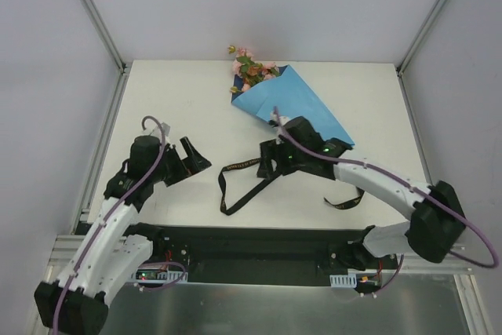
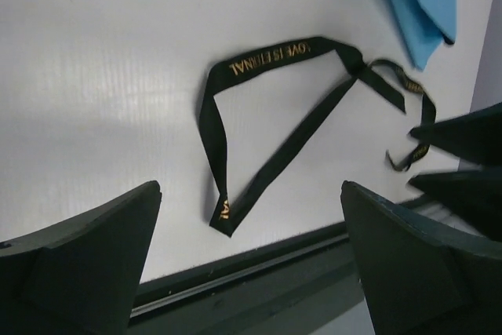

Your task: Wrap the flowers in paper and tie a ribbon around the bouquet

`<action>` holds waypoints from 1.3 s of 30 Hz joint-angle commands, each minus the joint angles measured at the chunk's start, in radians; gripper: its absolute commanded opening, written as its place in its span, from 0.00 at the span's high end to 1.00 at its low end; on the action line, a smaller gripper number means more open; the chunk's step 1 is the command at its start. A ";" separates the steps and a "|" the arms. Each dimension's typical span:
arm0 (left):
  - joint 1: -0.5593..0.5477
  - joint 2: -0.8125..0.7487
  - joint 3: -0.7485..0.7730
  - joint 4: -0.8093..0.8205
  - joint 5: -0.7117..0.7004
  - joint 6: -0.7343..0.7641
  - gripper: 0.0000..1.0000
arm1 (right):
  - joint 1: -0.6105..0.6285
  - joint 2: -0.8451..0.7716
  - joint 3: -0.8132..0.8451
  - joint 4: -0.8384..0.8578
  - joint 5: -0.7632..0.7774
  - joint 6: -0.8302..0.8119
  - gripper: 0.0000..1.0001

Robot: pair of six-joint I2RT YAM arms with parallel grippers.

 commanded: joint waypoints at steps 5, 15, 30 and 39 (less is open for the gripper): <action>-0.296 0.531 0.298 0.128 0.090 0.366 0.01 | -0.544 -0.351 -0.329 -0.228 0.271 0.323 0.16; -0.412 1.162 0.796 0.116 0.095 0.687 0.15 | -0.846 -0.282 -0.319 -0.229 0.182 0.571 0.00; -0.458 1.481 1.013 0.042 0.135 0.839 0.32 | -0.874 -0.110 -0.251 -0.229 0.392 0.963 0.20; -0.462 1.538 1.048 0.011 0.055 0.798 0.56 | -0.880 0.038 -0.222 -0.194 0.389 0.977 0.34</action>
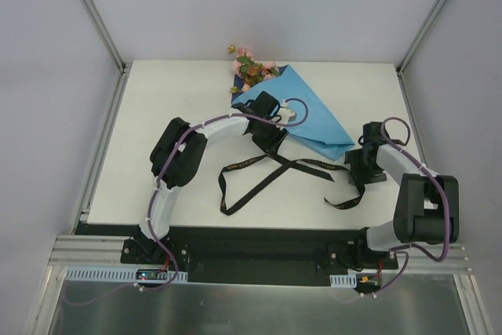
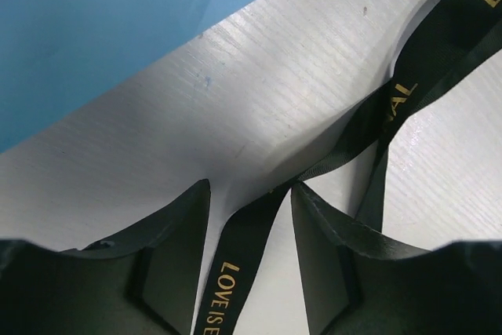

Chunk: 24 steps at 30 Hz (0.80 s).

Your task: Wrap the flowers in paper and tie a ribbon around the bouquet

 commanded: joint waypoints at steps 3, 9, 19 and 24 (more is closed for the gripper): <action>-0.011 0.033 0.042 -0.054 -0.079 -0.040 0.73 | -0.007 0.069 0.055 -0.005 0.031 -0.024 0.69; 0.015 -0.169 -0.051 -0.065 -0.210 -0.170 1.00 | -0.008 -0.096 0.037 -0.106 0.171 -0.156 1.00; 0.498 -0.896 -0.553 -0.058 -0.364 -0.661 1.00 | -0.011 -0.497 0.103 -0.299 0.622 -0.443 1.00; 0.805 -1.053 -0.613 -0.076 -0.255 -0.701 1.00 | -0.025 -0.499 0.159 -0.278 0.743 -0.559 0.99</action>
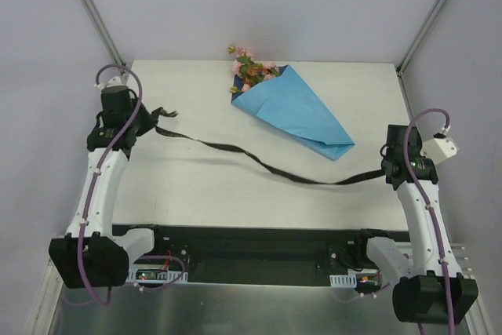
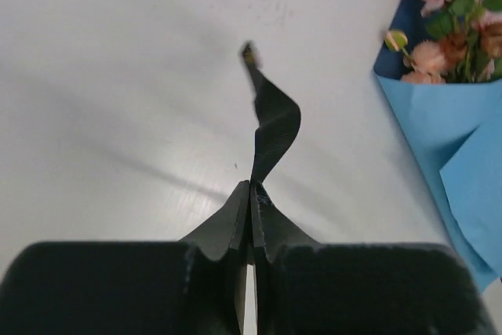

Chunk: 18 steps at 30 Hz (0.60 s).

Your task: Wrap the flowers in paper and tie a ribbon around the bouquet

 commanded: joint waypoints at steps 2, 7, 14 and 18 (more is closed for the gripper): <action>0.269 -0.031 -0.058 -0.065 0.166 -0.148 1.00 | -0.023 0.084 0.133 -0.024 0.160 -0.166 1.00; 0.458 0.047 -0.060 -0.061 0.256 -0.208 1.00 | -0.042 0.244 0.219 0.017 0.043 -0.247 0.99; 0.467 0.096 -0.132 -0.019 0.265 -0.240 1.00 | -0.066 0.408 0.193 0.051 -0.046 -0.240 1.00; 0.467 0.111 -0.181 0.035 0.223 -0.227 1.00 | -0.074 0.499 0.198 0.070 -0.069 -0.241 1.00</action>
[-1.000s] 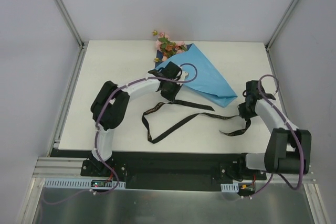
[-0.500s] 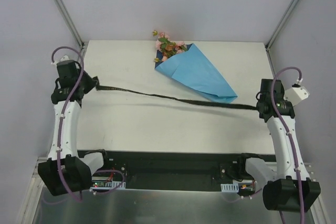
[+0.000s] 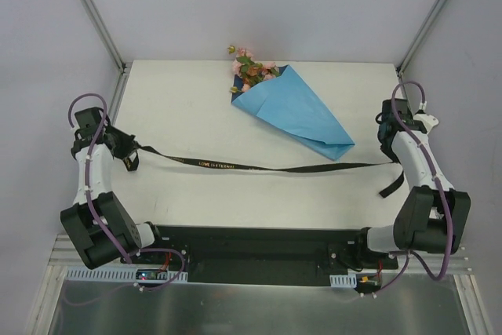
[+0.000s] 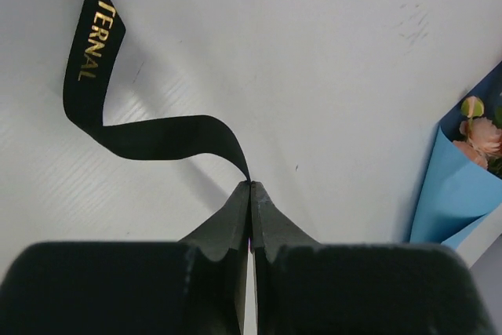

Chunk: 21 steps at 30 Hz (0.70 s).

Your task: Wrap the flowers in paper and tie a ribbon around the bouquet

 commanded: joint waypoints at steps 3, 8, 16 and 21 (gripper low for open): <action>-0.001 0.046 -0.053 0.071 0.016 -0.023 1.00 | -0.014 0.133 0.006 0.104 -0.155 -0.070 0.99; -0.003 0.078 -0.089 0.131 0.040 -0.049 1.00 | -0.024 0.209 0.029 0.084 -0.165 -0.018 0.99; -0.058 -0.041 -0.067 0.134 -0.023 0.036 0.31 | -0.080 0.268 0.054 0.067 -0.131 -0.021 0.98; -0.246 -0.084 -0.009 0.140 0.013 0.021 0.18 | -0.106 0.307 0.098 0.075 -0.176 -0.055 0.72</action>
